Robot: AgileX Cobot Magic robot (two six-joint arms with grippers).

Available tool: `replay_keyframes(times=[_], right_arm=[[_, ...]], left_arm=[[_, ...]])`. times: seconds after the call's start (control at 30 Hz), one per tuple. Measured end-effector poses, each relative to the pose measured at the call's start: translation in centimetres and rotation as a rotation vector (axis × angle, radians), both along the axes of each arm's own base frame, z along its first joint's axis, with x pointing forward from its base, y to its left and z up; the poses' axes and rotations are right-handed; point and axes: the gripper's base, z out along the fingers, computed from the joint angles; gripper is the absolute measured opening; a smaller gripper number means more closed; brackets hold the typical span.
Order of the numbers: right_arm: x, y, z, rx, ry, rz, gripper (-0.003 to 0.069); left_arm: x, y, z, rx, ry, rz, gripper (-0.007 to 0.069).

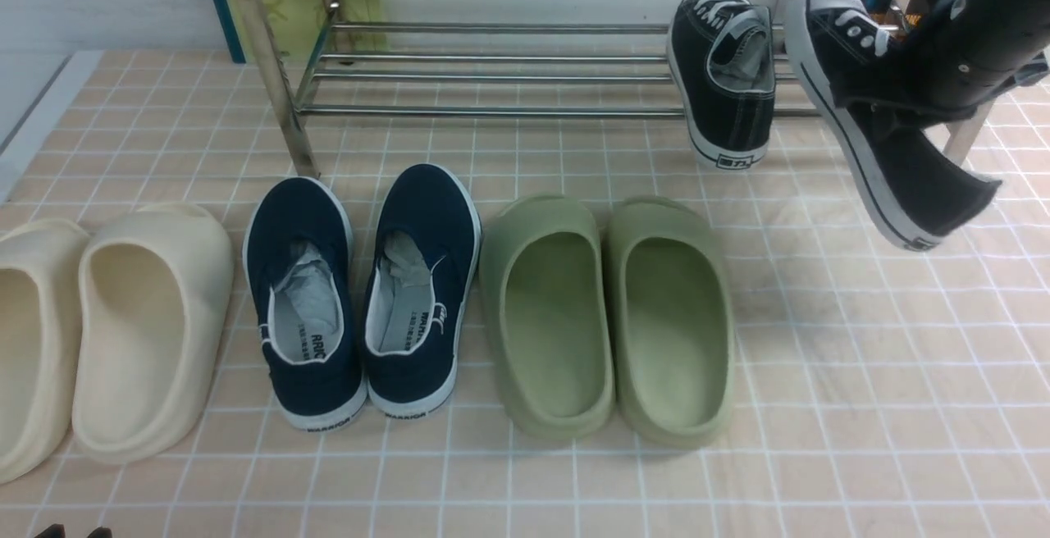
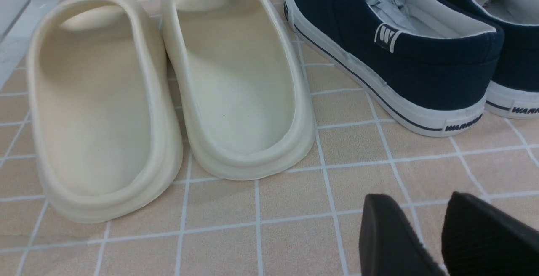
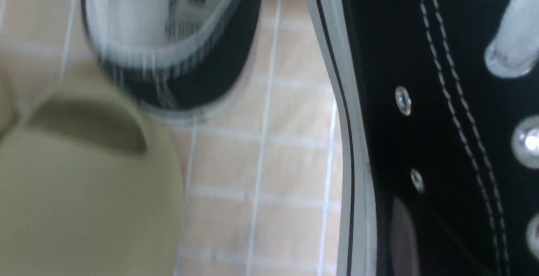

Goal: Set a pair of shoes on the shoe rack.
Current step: Use the right arm to put a shoe into the shoe rack

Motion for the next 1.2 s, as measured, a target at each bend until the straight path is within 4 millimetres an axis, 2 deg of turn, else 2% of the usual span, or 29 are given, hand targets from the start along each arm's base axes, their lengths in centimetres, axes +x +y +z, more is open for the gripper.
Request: replay_keyframes(times=[0.3,0.5,0.9,1.03,1.2], right_arm=[[5.6,0.7,-1.5,0.02,-0.063,-0.024,0.0051],[7.9,0.7,-1.7,0.025,-0.115,-0.065,0.0051],[8.9,0.6,-2.3,0.046,-0.137,-0.166,0.0061],[9.0,0.6,-2.3,0.04,-0.152,-0.163,0.0119],[8.9,0.2,-2.2,0.01,-0.145,-0.167,0.0354]], left_arm=[[0.0,0.0,0.0,0.003,0.0,0.0,0.0239],[0.0,0.0,0.0,0.003,0.0,0.0,0.0239],[0.0,0.0,0.0,0.004,-0.001,0.0,0.0239],[0.0,0.0,0.0,0.004,-0.001,0.0,0.0239],[0.0,0.0,0.0,0.005,-0.001,0.0,0.0239]])
